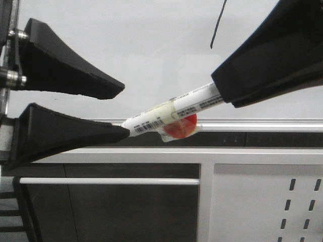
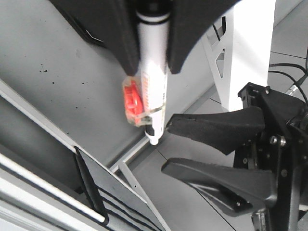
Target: Write number 1 on whiteboard
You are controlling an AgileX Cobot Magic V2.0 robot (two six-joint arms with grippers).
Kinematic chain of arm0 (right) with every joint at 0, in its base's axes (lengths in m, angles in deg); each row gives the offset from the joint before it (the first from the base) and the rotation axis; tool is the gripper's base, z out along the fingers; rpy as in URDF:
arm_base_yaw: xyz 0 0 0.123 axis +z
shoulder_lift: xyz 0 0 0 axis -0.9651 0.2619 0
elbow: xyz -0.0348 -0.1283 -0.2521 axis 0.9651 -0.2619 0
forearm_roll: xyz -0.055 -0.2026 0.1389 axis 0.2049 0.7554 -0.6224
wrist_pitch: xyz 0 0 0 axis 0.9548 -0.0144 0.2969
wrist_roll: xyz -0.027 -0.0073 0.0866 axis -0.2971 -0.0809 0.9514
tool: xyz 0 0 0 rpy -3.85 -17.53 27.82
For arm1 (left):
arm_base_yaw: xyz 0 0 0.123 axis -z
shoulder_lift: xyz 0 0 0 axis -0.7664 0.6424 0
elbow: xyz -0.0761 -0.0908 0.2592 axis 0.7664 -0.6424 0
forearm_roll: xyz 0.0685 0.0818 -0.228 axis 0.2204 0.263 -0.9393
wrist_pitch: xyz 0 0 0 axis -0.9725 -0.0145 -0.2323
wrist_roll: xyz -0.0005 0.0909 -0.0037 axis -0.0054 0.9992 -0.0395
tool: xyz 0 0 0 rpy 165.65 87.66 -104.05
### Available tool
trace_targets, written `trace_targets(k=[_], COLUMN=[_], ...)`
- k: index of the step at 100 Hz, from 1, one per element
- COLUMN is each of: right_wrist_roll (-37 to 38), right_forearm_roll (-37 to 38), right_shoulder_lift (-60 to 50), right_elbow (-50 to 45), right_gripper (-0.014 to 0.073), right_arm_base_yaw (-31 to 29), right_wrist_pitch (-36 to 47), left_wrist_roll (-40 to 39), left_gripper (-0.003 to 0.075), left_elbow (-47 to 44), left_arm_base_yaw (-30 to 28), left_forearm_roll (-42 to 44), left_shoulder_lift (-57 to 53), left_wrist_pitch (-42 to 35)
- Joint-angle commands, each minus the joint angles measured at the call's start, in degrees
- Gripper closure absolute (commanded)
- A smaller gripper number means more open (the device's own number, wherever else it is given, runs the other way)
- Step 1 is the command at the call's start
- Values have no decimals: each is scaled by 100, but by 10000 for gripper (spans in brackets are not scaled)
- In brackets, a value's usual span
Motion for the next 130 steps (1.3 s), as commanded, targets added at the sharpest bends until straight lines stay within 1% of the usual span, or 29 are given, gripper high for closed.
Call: trace_targets(k=[1, 30, 53, 67, 88, 95, 109, 130], right_wrist_roll=[-114, -176, -176, -187, -201, -201, -211, -211], right_forearm_roll=[-322, -322, -322, -322, -322, -322, -322, -322], right_shoulder_lift=[-42, 225, 272, 272, 272, 272, 272, 272], right_elbow=[248, 441, 453, 453, 453, 453, 453, 453], right_gripper=[663, 663, 663, 663, 663, 663, 663, 663], right_arm_base_yaw=[-7, -7, -7, -7, -7, -7, -7, -7], right_wrist_pitch=[72, -1, -22, -93, -156, -201, -283, -271], left_wrist_roll=[-31, -31, -31, -31, -31, -31, -31, -31], left_gripper=[454, 457, 461, 505, 591, 630, 738, 738], left_elbow=[214, 470, 532, 532, 532, 532, 532, 532], left_arm_base_yaw=[22, 22, 22, 22, 22, 22, 22, 22], left_forearm_roll=[-60, -60, -60, -60, -83, -104, -313, -337], left_shoulder_lift=[-6, 341, 435, 435, 435, 435, 435, 435], left_wrist_pitch=[-369, -196, -238, -212, -202, -202, -202, -150])
